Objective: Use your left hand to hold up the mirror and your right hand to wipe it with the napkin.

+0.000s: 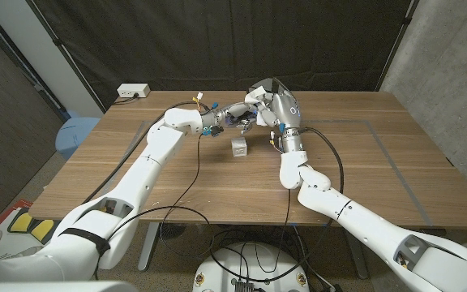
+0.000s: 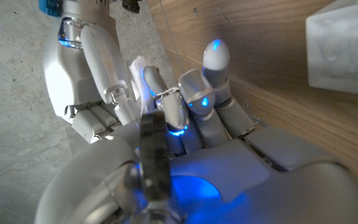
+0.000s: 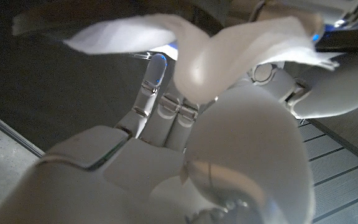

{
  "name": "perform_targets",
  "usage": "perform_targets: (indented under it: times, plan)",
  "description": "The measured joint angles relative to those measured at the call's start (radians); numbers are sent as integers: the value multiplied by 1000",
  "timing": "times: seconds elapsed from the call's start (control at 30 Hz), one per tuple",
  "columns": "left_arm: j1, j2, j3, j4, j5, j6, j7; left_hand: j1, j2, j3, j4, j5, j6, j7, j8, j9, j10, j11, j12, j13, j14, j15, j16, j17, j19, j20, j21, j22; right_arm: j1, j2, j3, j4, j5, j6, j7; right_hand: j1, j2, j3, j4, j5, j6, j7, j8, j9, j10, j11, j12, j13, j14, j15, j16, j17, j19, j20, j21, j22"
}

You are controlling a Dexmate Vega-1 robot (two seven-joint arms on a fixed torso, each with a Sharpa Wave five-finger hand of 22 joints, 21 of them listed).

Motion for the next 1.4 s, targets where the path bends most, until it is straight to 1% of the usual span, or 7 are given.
perform_targets:
  times: [0.13,0.53,0.8,0.83,0.87,0.93,1.4]
  plan:
    - [7,3,-1,-11,0,5,-3,0,0,0,0,0,0,0,4,-3,0,0,0,0,1,-1,0,0,0,0,0,0,9,-1,-8,9,-14,-17,0,0,0,0,0,0,3,-3,-2,-1,0,0,-4,0,-6,0,2,6,-13,2,0,-1]
    - [36,19,-4,-57,-6,23,-7,0,0,0,0,0,0,0,8,-9,0,0,0,0,2,-1,0,0,0,0,0,0,25,-4,-16,36,-36,-61,0,0,0,0,0,0,5,-1,-6,-5,3,-3,-11,-1,-8,1,5,11,-15,-1,8,-5]
    - [46,25,-5,-73,-14,27,-7,0,0,0,0,0,0,0,11,-12,0,0,0,0,2,-1,0,2,0,0,0,0,37,-2,-12,66,-37,-78,-1,0,0,0,0,0,7,0,-13,-5,3,-3,-11,3,-12,4,5,17,-18,-4,14,-13]
    - [46,25,-5,-73,-14,27,-7,0,0,0,0,0,0,0,11,-12,0,0,0,0,2,-1,0,2,0,0,0,0,39,-1,-10,71,-38,-96,-1,0,0,0,0,0,7,0,-13,-5,3,-3,-11,3,-13,4,5,17,-18,-4,14,-14]
    - [55,33,-6,-88,-15,28,-7,0,0,0,0,0,0,0,11,-13,0,0,0,0,1,-1,0,2,0,0,0,0,40,-1,-10,74,-38,-100,-1,0,0,-3,3,0,7,0,-17,-5,3,-3,-12,3,-13,4,2,17,-18,-3,14,-15]
    - [58,36,-6,-92,-18,28,-7,0,0,0,0,0,0,0,11,-12,0,0,0,0,1,-1,0,2,0,0,0,0,44,2,-8,84,-38,-111,-1,0,0,-3,3,0,7,0,-19,-5,3,-3,-15,3,-13,4,-4,19,-23,2,14,-15]
    - [64,47,-5,-102,-29,28,-11,-2,2,0,0,0,-4,4,24,-16,0,0,0,0,0,1,-6,1,0,0,0,0,65,20,8,139,-39,-171,-3,0,0,-3,3,0,11,-4,-28,-5,8,2,-23,11,-13,4,-8,25,-23,2,22,-24]
